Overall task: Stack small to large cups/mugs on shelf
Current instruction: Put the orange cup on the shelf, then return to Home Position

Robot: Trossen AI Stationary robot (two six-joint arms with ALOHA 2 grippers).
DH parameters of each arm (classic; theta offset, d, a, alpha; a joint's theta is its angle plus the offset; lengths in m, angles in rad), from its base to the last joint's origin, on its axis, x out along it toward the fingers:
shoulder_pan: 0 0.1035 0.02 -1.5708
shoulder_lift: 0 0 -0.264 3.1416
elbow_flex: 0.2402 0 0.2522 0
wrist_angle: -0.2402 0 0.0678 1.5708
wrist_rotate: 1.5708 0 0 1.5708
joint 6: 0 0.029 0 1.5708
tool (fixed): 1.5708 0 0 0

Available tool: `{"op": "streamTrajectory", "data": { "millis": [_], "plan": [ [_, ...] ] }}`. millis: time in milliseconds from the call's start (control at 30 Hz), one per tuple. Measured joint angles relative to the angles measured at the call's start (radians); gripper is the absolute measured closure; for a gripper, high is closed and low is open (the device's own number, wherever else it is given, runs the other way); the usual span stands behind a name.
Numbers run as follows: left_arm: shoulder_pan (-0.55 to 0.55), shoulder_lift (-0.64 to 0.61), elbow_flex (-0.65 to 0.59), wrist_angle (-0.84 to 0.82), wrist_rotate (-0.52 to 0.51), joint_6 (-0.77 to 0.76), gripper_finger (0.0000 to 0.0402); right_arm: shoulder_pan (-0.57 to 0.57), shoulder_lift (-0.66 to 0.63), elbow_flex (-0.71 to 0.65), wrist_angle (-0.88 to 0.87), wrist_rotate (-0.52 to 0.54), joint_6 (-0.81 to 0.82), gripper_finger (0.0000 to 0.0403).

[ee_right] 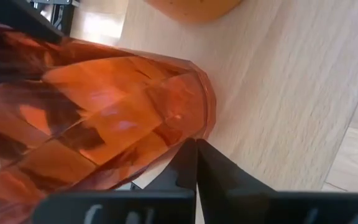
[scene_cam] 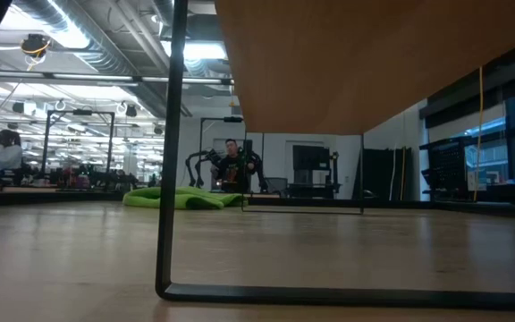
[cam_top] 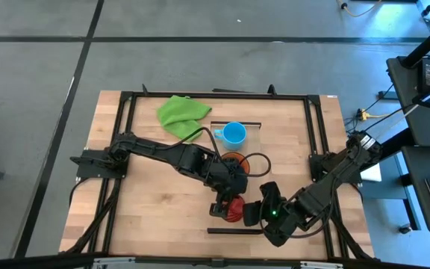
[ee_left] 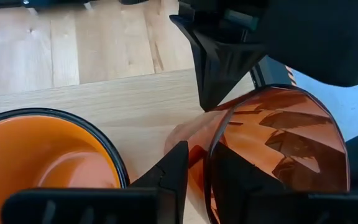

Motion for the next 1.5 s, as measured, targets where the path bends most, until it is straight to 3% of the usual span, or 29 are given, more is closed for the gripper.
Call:
{"op": "streamTrajectory", "data": {
  "millis": [833, 1233, 1400, 1500],
  "plan": [
    [0.002, -0.001, 0.000, 0.045, -0.027, 0.084, 0.0341, 0.000, 0.024, 0.000, 0.050, 0.017, 0.003, 0.0398],
    [0.008, -0.051, 0.043, -0.034, -0.031, 0.053, 0.0338, 0.000, -0.009, 0.000, 0.020, 0.017, -0.005, 0.0385],
    [0.002, -0.146, 0.043, -0.020, -0.034, 0.055, 0.0342, -0.019, -0.134, 0.028, 0.018, -0.042, -0.139, 0.0378],
    [0.002, -0.223, 0.045, -0.006, -0.050, 0.058, 0.0341, -0.023, -0.216, 0.096, 0.163, 0.051, -0.384, 0.0378]
  ]
}}
